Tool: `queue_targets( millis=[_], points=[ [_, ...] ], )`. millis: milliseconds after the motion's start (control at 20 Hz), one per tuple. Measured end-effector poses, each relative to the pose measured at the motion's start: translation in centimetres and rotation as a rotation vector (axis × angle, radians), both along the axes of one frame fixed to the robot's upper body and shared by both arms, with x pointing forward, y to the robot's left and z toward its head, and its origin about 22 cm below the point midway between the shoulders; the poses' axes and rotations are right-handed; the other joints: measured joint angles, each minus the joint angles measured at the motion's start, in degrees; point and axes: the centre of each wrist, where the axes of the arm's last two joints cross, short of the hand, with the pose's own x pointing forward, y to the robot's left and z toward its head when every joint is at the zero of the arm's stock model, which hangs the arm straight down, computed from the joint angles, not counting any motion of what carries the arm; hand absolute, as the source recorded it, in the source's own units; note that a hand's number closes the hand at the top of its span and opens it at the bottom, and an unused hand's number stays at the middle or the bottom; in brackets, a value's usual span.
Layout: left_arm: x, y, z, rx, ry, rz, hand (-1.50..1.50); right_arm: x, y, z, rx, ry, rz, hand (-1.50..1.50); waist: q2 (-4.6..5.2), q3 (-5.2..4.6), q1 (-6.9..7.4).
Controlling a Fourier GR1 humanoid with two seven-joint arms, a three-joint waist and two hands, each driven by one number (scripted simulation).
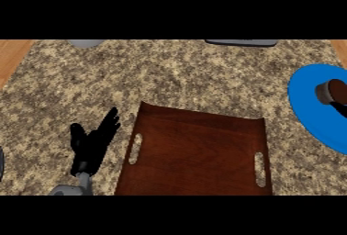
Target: Pick the cupcake from the tray and place it in the plate
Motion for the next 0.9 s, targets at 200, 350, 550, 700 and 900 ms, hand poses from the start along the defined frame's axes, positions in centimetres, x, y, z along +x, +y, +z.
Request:
queue_targets(
  millis=[200, 350, 550, 700, 900],
  points=[
    [0.1, 0.0, 0.0, -0.004, -0.005, -0.007, 0.0, 0.7, 0.3, -0.8, 0.044, 0.039, 0.073, -1.5, 0.14, 0.14, 0.37],
    [0.4, 0.1, 0.0, -0.012, -0.001, 0.001, 0.0, 1.2, 0.6, -1.1, 0.107, -0.001, 0.129, -1.5, 0.19, 0.22, 0.08],
    [0.2, 0.4, -0.1, -0.009, 0.0, 0.012, 0.0, 1.6, 0.6, -0.9, 0.222, -0.143, 0.163, -1.5, -0.05, 0.24, -0.54],
    [0.1, 0.6, -0.3, -0.006, -0.002, 0.016, 0.0, 1.3, -0.3, -0.6, 0.3, -0.218, 0.151, -1.5, -0.14, 0.21, -0.85],
    [0.0, 0.3, -0.4, -0.007, -0.003, 0.021, 0.0, -0.5, -2.4, -0.6, 0.391, -0.261, 0.142, -1.5, -0.28, 0.22, -1.33]
  ],
)
